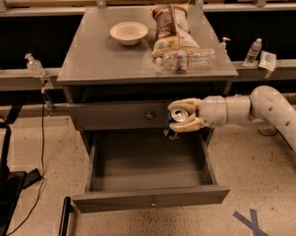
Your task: Pick pepsi can from middle drawer and place on counter
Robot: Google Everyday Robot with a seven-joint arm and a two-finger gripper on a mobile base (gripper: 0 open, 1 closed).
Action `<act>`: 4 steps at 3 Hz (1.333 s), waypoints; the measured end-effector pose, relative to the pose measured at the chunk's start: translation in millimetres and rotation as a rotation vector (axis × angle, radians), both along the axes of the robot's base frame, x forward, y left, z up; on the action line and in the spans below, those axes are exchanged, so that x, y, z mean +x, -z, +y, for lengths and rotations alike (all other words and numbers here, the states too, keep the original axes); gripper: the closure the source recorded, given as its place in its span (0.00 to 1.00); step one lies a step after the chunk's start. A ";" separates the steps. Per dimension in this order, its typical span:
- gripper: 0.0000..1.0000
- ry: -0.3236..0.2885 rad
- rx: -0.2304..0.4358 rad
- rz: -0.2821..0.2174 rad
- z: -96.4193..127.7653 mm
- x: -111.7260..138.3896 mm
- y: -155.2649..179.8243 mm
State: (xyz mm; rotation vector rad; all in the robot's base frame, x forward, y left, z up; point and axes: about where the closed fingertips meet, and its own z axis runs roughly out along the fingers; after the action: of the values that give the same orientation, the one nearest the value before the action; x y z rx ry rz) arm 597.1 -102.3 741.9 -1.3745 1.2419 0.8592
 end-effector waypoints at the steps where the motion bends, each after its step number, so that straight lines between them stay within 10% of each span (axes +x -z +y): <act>1: 1.00 -0.049 -0.010 -0.016 -7.4 -3.2 -56.6; 4: 1.00 -0.084 0.012 -0.027 26.6 21.9 -103.3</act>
Offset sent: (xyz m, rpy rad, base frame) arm -0.0023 -0.0064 0.0436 -0.0087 -0.0116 0.0351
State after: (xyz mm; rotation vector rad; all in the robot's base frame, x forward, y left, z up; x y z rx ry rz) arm 618.9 -75.6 845.1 -1.4329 1.1635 0.9019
